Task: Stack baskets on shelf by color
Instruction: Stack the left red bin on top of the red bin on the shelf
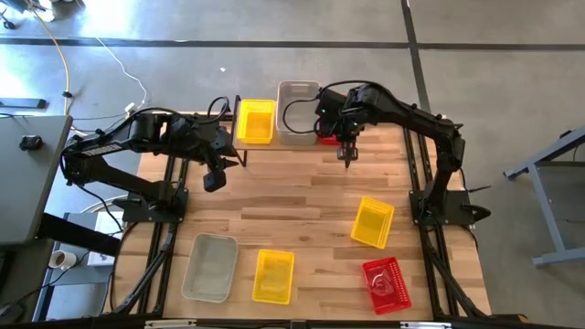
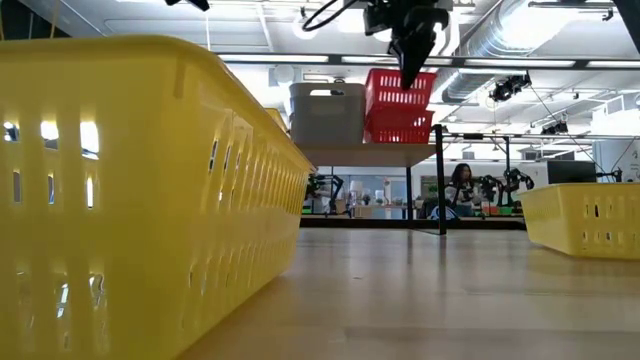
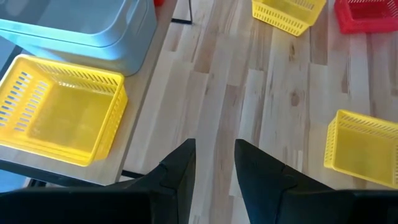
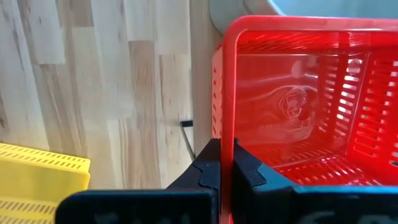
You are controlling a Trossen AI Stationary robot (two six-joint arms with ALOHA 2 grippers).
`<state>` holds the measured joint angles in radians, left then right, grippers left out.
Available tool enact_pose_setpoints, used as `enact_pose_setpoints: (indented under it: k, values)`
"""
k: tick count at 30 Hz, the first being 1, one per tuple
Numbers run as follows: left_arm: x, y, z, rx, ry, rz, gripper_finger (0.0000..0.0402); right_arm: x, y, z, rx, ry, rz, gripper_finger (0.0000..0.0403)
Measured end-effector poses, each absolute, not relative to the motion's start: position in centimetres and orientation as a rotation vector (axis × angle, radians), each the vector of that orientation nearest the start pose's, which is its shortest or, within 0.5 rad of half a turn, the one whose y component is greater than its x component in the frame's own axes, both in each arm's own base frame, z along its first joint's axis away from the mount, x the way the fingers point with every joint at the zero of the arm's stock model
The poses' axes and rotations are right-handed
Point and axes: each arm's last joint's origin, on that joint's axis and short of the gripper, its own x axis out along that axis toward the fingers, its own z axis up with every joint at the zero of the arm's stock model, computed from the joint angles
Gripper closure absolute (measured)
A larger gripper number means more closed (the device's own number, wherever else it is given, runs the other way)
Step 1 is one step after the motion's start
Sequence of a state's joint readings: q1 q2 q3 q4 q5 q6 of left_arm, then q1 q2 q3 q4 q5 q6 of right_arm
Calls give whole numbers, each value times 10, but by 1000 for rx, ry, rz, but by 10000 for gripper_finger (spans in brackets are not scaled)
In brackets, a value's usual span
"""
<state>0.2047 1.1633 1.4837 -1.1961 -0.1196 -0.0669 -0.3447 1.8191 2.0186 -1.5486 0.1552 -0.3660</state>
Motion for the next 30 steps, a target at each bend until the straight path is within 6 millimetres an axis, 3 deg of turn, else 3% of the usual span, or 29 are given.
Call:
enact_pose_setpoints:
  k: [30]
  values:
    - [187,42,407,-90,855,327,298,321,-127,357,-169,1490,-223,399]
